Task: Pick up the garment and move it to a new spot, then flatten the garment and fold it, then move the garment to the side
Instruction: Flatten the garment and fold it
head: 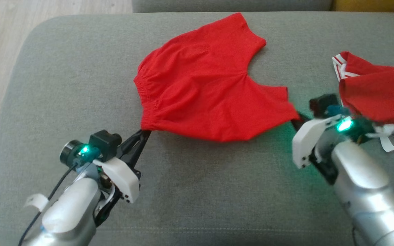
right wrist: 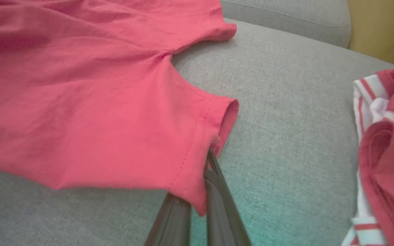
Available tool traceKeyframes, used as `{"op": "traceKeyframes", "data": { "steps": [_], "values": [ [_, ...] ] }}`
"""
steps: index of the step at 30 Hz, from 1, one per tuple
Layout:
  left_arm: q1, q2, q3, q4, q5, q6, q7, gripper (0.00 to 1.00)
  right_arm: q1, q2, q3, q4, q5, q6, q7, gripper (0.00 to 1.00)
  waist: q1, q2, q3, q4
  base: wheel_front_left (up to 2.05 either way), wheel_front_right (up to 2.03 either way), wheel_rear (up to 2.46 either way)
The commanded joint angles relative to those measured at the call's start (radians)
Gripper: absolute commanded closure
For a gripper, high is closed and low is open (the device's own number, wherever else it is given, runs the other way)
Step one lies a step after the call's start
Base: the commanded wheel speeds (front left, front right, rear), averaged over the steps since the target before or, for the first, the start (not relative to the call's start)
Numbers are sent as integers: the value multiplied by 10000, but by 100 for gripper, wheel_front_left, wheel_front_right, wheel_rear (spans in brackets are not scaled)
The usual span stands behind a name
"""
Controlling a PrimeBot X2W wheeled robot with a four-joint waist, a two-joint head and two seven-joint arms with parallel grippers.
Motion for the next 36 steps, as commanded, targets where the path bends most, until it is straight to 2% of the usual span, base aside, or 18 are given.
{"op": "traceKeyframes", "data": {
  "steps": [1, 7, 12, 13, 20, 28, 29, 30, 31, 36],
  "values": [
    [-417, 460, 295, -395, -23, 12, -77, 100, -213, -300, 113, -805, 300, 65, 309, 100, -1, 0, 23, 82, 0, 0, 0],
    [-940, 630, 136, -255, -76, 12, 124, 100, -333, -666, -477, -1997, 936, 65, 1356, 100, -1, 0, 324, 247, 0, 0, 0],
    [-1771, 581, -191, 167, -318, 12, 546, 100, -1027, -419, -1212, -1965, 1398, 65, 2720, 100, -1, 0, 794, 312, 0, 0, 0],
    [-1771, 581, -191, 167, -318, 12, 546, 100, -1027, -419, -1212, -1965, 1398, 65, 2720, 100, -1, 0, 794, 312, 0, 0, 0],
    [-2998, 431, -890, 826, -731, 12, 647, 100, -2412, -270, -1540, -1004, 1295, 65, 4258, 100, -1, 0, 1494, 499, 0, 0, 0],
    [-3766, 244, -1686, 1577, -1192, 12, 321, 100, -3221, -255, -1634, 8, 1475, 65, 4791, 100, -1, 0, 1925, 738, 0, 0, 0],
    [-3833, 222, -1749, 1659, -1238, 12, 275, 100, -3302, -267, -1678, 89, 1472, 65, 4701, 96, -1, 0, 1963, 756, 0, 0, 0],
    [-3893, 200, -1808, 1739, -1281, 12, 229, 100, -3368, -259, -1743, 177, 1492, 65, 4589, 58, -1, 0, 1990, 773, 0, 0, 0],
    [-3942, 174, -1847, 1818, -1330, 12, 183, 100, -3431, -266, -1833, 280, 1494, 65, 4451, 0, -1, 0, 2011, 786, 0, 0, 0],
    [-4062, 101, -1995, 2124, -1503, 12, 14, 100, -3625, -46, -2353, 702, 1690, 65, 3576, 0, -1, 0, 1985, 764, 0, 0, 0]
  ]
}}
